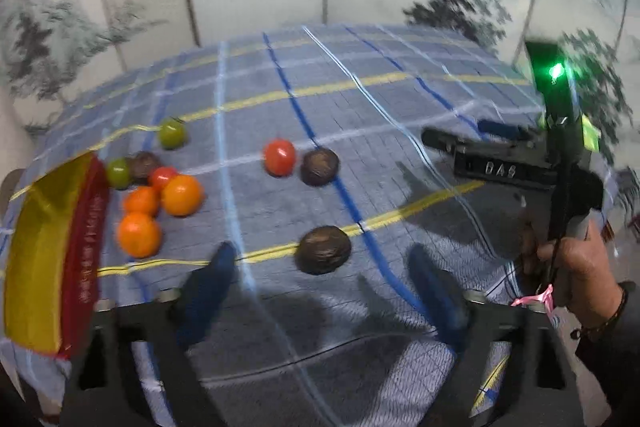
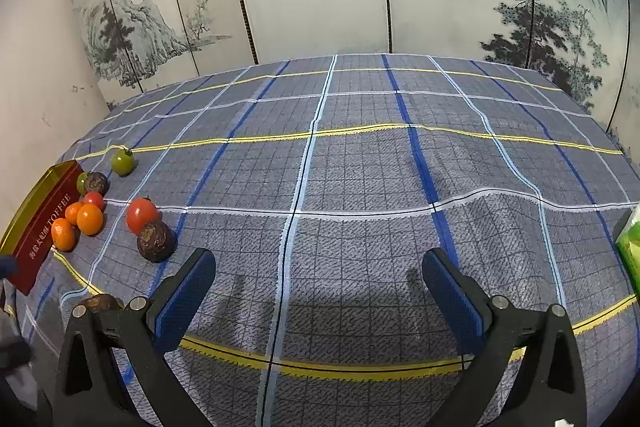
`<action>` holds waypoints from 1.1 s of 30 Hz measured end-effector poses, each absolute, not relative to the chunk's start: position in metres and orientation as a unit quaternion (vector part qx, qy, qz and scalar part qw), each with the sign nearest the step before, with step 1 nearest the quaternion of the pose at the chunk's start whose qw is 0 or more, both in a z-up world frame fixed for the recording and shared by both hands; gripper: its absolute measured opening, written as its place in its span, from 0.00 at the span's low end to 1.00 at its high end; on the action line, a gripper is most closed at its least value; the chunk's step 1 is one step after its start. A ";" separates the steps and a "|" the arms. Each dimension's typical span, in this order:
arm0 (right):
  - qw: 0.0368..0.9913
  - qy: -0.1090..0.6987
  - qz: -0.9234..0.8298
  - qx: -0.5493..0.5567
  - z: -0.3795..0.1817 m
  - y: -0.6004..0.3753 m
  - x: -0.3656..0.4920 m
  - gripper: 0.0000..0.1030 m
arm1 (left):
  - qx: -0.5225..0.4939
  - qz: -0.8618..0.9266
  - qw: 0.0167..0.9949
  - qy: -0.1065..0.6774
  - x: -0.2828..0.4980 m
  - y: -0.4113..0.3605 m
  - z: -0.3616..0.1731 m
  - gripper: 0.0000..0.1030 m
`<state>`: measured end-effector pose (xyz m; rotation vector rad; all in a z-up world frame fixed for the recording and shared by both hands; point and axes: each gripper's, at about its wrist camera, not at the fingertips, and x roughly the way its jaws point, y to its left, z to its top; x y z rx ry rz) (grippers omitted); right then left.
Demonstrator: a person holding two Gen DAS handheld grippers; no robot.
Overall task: Organize fruits
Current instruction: 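Reach the left gripper to the dark brown ball and close on it, then lift the dark brown ball with the left gripper over the tin tray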
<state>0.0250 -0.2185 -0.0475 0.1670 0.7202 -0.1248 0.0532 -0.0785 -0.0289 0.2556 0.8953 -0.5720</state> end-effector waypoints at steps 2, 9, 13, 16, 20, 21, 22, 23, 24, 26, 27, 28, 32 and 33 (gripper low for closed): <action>0.931 0.349 -0.059 0.084 -0.047 -0.220 0.023 1.00 | 0.123 -0.274 0.842 0.448 0.064 -0.084 -0.042 0.60; 0.934 0.341 -0.054 0.093 -0.046 -0.223 0.021 1.00 | 0.125 -0.273 0.830 0.471 0.078 -0.091 -0.070 0.59; 0.935 0.339 -0.051 0.094 -0.046 -0.222 0.021 1.00 | 0.148 -0.259 0.832 0.469 0.074 -0.094 -0.082 0.36; 0.935 0.339 -0.052 0.095 -0.046 -0.221 0.021 1.00 | 0.170 -0.232 0.843 0.455 0.066 -0.097 -0.081 0.36; 0.932 0.344 -0.057 0.096 -0.047 -0.222 0.022 1.00 | 0.159 -0.213 0.857 0.441 0.055 -0.090 -0.068 0.36; 0.932 0.345 -0.059 0.097 -0.047 -0.222 0.022 1.00 | 0.159 -0.210 0.861 0.436 0.052 -0.089 -0.063 0.36; 0.931 0.346 -0.062 0.099 -0.048 -0.223 0.022 1.00 | 0.160 -0.207 0.862 0.433 0.051 -0.089 -0.059 0.36; 0.930 0.347 -0.067 0.100 -0.048 -0.223 0.023 1.00 | 0.162 -0.204 0.865 0.428 0.048 -0.088 -0.054 0.36; 0.929 0.348 -0.071 0.101 -0.048 -0.225 0.023 1.00 | 0.163 -0.201 0.869 0.422 0.044 -0.085 -0.048 0.36; 0.928 0.350 -0.078 0.102 -0.049 -0.226 0.024 1.00 | 0.164 -0.199 0.873 0.414 0.038 -0.083 -0.040 0.36; 0.927 0.351 -0.081 0.101 -0.049 -0.226 0.024 1.00 | 0.165 -0.196 0.876 0.410 0.034 -0.081 -0.035 0.36; 0.926 0.353 -0.084 0.100 -0.049 -0.226 0.025 1.00 | 0.165 -0.193 0.877 0.407 0.031 -0.080 -0.031 0.36; 0.925 0.356 -0.090 0.099 -0.050 -0.227 0.026 1.00 | 0.163 -0.184 0.884 0.398 0.015 -0.071 -0.017 0.36; 0.924 0.357 -0.093 0.098 -0.051 -0.227 0.027 1.00 | 0.163 -0.181 0.886 0.395 0.011 -0.067 -0.014 0.36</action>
